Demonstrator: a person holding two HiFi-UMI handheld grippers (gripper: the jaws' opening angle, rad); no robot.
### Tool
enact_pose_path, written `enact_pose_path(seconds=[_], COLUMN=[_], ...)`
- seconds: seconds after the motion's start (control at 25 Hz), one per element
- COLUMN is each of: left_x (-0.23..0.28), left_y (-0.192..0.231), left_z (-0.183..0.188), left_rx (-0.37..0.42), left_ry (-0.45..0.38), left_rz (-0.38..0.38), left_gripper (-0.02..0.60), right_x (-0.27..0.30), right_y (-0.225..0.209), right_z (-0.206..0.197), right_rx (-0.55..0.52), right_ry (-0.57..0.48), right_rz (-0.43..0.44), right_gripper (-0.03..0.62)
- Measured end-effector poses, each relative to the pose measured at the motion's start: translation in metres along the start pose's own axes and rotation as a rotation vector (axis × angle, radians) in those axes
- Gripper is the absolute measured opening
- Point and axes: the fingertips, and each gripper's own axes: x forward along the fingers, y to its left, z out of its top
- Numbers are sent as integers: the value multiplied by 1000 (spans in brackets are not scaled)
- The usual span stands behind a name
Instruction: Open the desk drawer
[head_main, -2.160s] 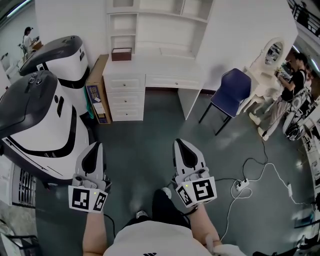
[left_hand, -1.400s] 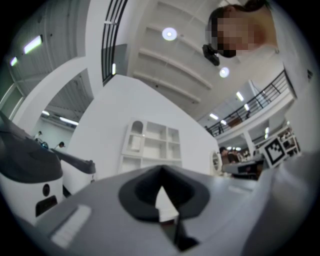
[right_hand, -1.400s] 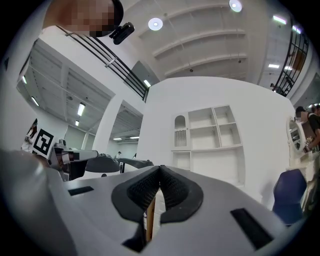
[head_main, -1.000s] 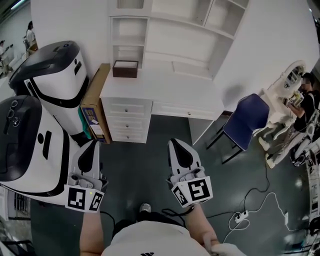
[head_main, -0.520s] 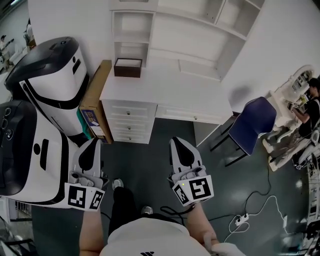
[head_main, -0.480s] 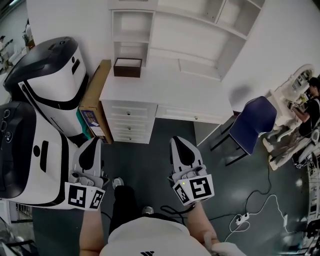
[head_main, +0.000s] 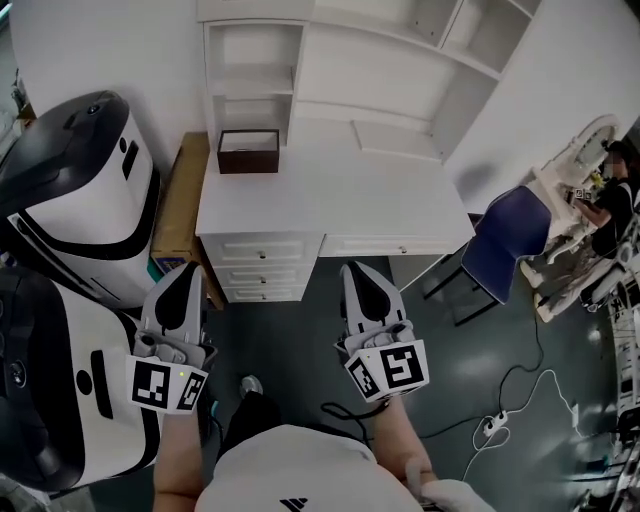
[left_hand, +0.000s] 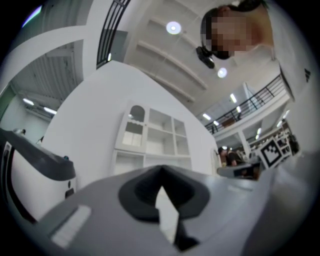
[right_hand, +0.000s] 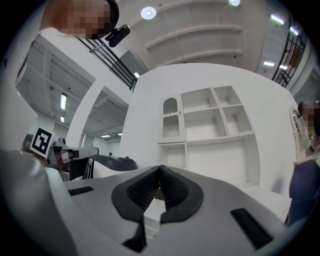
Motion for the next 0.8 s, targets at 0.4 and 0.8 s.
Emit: enact_pose_path(seconds=[0.4, 0.8], left_x=[31, 45], left_y=[75, 104], left_z=[-23, -64], left_rx=[-25, -51], left_ry=[19, 51], left_rz=[-58, -110], left_gripper=[8, 8], right_x=[69, 100], right_y=[24, 35], right_z=[-35, -129], right_rx=[27, 145], right_ry=[66, 258], right_rz=[-54, -86], right_gripper=[2, 2])
